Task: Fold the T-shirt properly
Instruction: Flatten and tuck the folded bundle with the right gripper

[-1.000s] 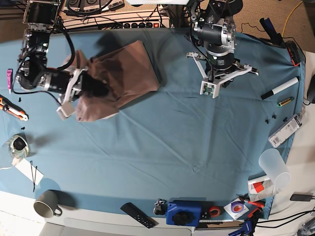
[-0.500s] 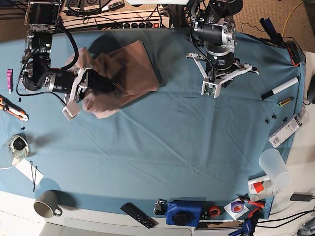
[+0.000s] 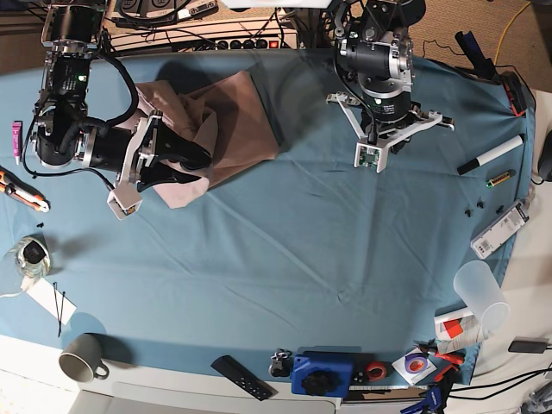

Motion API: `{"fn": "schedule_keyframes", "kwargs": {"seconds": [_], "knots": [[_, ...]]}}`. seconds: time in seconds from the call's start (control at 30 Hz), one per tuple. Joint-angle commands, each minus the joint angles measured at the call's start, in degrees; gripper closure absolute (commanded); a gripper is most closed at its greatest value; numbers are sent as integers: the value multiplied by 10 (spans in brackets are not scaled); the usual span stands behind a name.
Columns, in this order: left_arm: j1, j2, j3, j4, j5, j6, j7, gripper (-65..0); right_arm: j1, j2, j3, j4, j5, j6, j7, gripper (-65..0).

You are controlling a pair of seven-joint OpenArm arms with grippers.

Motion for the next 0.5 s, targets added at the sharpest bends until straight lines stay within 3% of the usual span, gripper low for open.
{"fn": "schedule_keyframes", "kwargs": {"seconds": [0.0, 0.3, 0.47], "knots": [[-1, 2, 2, 11, 9, 4, -9, 0, 11, 7, 2, 9, 15, 1, 12, -211], [9, 2, 2, 11, 9, 4, -8, 0, 25, 6, -1, 10, 15, 1, 12, -211], [11, 2, 2, 11, 9, 4, -8, 0, 23, 6, -71, 10, 15, 1, 12, -210]]}}
